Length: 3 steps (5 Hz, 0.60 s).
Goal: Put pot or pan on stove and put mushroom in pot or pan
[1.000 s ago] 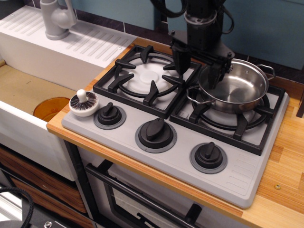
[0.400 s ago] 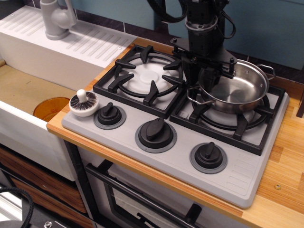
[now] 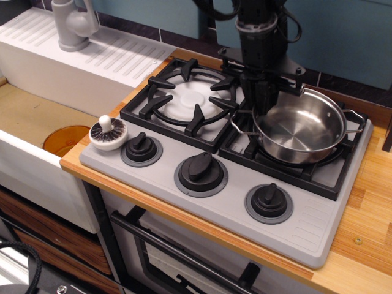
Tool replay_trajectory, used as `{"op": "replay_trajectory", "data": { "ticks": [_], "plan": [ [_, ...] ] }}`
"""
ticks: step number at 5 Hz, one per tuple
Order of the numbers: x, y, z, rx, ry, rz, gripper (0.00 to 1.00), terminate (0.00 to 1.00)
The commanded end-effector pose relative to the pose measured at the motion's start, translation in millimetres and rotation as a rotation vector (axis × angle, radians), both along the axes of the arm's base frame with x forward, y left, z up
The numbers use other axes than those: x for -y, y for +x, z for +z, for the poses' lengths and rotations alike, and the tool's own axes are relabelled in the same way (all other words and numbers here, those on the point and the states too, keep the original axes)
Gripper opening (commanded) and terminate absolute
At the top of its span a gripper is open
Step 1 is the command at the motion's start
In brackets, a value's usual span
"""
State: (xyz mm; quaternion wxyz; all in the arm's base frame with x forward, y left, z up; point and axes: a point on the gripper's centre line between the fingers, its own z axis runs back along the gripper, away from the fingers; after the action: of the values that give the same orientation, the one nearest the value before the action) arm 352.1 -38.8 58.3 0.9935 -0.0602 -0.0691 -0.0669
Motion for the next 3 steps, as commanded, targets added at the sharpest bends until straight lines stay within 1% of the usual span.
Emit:
{"op": "replay_trajectory", "data": {
  "ticks": [1,3],
  "plan": [
    [2.2,5.0,40.3,0.053,0.015,0.012,0.00,0.00],
    [-8.0,-4.2,74.0,-0.016,0.071,0.035,0.00,0.00]
  ]
}}
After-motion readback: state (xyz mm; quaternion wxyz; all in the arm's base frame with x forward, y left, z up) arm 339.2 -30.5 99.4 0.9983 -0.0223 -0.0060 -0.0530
